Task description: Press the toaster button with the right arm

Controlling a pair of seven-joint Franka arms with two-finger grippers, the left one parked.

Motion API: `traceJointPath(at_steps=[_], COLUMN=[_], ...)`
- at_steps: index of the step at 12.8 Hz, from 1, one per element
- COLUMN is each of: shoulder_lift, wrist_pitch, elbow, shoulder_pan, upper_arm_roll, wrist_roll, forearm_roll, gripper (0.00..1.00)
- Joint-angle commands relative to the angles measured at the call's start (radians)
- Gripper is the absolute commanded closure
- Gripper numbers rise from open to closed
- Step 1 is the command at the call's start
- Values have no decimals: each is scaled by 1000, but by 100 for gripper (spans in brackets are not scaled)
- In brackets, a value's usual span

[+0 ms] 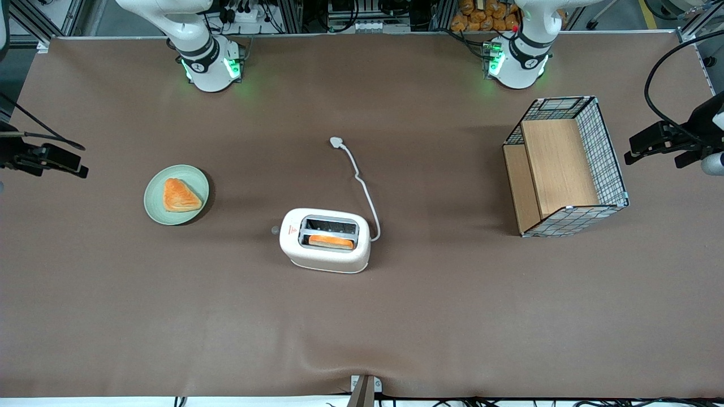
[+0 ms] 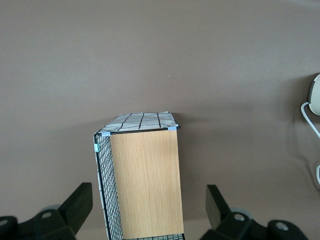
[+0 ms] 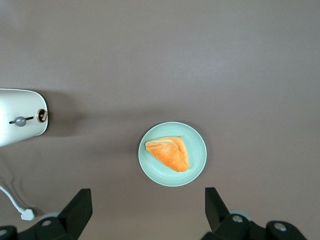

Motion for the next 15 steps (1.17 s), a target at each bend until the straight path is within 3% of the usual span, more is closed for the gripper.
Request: traceJointPath(at_steps=[1, 15], shoulder_lift=[-27, -78], wrist_pitch=[-14, -100], elbow=[-3, 14], shoulder_pan=[4, 1], upper_arm_roll=[2, 2], wrist_roll=[16, -1], forearm_roll=[-31, -63], gripper=[0, 0])
